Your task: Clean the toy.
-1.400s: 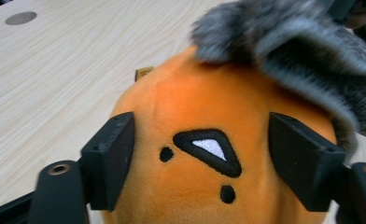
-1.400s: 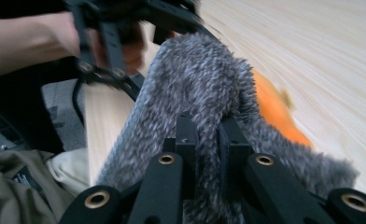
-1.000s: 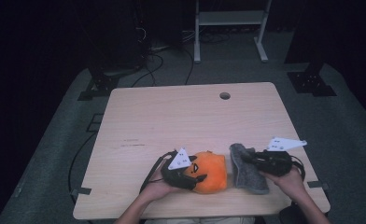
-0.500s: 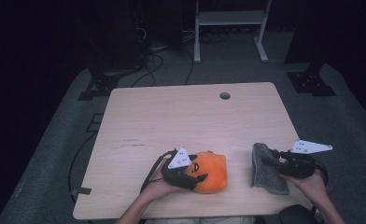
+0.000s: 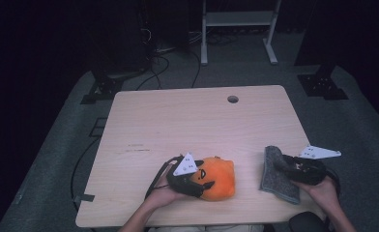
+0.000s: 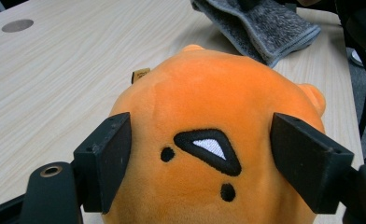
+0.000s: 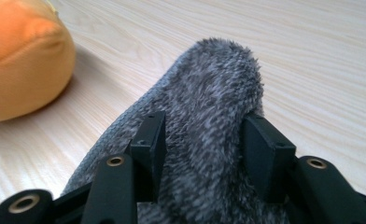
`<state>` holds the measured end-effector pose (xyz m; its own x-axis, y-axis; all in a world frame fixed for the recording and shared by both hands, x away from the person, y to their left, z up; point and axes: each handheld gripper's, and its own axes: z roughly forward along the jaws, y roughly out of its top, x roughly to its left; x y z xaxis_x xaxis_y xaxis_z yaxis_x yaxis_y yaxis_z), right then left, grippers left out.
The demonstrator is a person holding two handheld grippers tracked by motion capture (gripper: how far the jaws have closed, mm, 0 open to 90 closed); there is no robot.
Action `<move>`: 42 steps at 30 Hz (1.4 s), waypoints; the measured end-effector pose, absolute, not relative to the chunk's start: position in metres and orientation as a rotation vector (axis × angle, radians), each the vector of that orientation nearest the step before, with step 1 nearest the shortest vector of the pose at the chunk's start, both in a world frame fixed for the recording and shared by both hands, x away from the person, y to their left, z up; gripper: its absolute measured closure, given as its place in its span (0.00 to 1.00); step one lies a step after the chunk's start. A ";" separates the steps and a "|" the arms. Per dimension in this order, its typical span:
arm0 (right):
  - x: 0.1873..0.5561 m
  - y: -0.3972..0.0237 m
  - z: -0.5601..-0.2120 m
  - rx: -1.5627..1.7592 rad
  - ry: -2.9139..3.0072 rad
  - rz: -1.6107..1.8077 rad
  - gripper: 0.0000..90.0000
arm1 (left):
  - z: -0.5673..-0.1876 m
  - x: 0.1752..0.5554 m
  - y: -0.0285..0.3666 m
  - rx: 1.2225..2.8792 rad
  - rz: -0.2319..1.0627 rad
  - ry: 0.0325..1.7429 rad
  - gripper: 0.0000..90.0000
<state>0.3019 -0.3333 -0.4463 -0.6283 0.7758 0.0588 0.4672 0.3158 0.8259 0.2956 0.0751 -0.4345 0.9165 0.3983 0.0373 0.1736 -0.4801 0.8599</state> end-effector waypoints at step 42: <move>0.288 -0.290 -0.421 0.876 2.212 1.551 0.43 | -0.415 0.320 0.052 2.017 0.466 0.495 0.50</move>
